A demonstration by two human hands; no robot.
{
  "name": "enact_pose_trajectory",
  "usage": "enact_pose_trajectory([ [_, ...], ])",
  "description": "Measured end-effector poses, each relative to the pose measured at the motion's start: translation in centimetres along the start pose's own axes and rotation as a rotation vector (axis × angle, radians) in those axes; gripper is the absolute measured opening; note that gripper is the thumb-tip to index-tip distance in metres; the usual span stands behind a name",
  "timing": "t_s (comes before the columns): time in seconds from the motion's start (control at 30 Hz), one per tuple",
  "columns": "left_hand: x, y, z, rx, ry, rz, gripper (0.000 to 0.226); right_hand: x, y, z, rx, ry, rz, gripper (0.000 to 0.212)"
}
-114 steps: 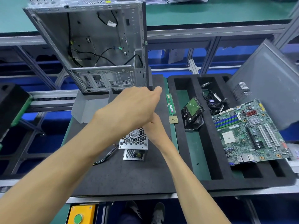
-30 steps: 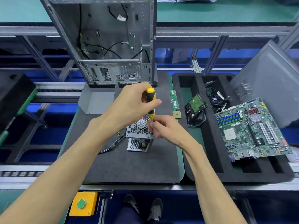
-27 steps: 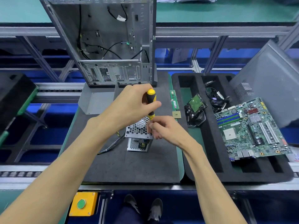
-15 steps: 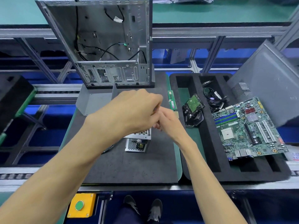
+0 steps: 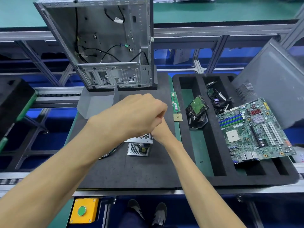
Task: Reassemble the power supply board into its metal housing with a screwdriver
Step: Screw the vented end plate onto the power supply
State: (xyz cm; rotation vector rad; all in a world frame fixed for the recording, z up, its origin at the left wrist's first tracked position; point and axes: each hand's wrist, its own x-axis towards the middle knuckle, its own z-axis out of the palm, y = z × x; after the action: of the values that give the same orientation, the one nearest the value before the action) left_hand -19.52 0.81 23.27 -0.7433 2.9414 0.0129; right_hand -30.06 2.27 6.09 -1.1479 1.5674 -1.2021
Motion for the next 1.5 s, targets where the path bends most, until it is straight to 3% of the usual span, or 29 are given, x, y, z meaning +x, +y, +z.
enact_pose_trajectory([
  [0.07,0.4,-0.1,0.2,0.022,0.027,-0.003,0.015,-0.2,-0.1,0.0,0.033,0.01,-0.023,0.049],
  [0.23,1.0,-0.3,1.0,0.101,0.194,-0.135,0.033,-1.2,-3.8,-1.2,0.147,0.228,-0.101,0.025],
  [0.3,1.1,-0.6,1.2,0.003,0.273,-0.15,0.039,-1.8,-5.2,-2.0,0.351,0.08,-0.103,0.039],
  [0.4,1.4,-0.6,1.4,-0.127,0.357,-0.139,0.057,-2.6,-6.9,-2.2,0.613,-0.187,-0.102,0.035],
  [0.5,1.7,-0.9,1.8,-0.357,0.346,-0.117,0.057,-3.0,-7.8,-1.9,0.581,-0.216,-0.096,0.052],
  [0.57,2.1,-1.4,2.5,-0.674,0.338,-0.108,0.043,-3.2,-7.9,-2.1,0.554,-0.218,-0.077,0.056],
  [0.67,1.9,-3.7,4.7,-0.847,0.468,-0.156,0.039,-3.4,-8.1,-2.5,0.523,-0.292,-0.104,0.055],
  [0.7,1.4,-4.5,6.0,-0.906,0.517,-0.223,0.04,-3.4,-8.2,-2.6,0.546,-0.325,-0.114,0.051],
  [0.8,0.0,-6.8,10.0,-1.208,0.542,-0.698,0.033,-3.2,-8.7,-3.4,0.57,-0.41,-0.162,0.036],
  [0.87,-0.7,-7.3,12.7,-1.295,0.428,-0.916,0.03,-2.9,-9.0,-3.9,0.504,-0.448,-0.158,0.036],
  [0.97,-1.7,-6.9,15.4,-1.542,0.224,-1.026,0.043,-2.5,-9.5,-3.9,0.491,-0.462,-0.105,0.043],
  [1.07,-2.4,-5.8,16.2,-1.782,0.048,-0.843,0.057,-2.8,-9.4,-2.7,0.537,-0.322,-0.118,0.043],
  [1.2,-2.5,-4.6,15.8,-1.654,0.059,-0.75,0.046,-4.2,-9.0,-1.4,0.601,0.008,-0.219,0.044],
  [1.37,-2.1,-3.6,15.0,-1.624,0.099,-0.68,0.051,-5.9,-8.8,1.0,0.483,0.382,-0.315,0.041],
  [1.5,-1.9,-3.2,14.5,-1.628,0.107,-0.686,0.052,-5.9,-9.0,1.2,0.467,0.421,-0.316,0.043],
])
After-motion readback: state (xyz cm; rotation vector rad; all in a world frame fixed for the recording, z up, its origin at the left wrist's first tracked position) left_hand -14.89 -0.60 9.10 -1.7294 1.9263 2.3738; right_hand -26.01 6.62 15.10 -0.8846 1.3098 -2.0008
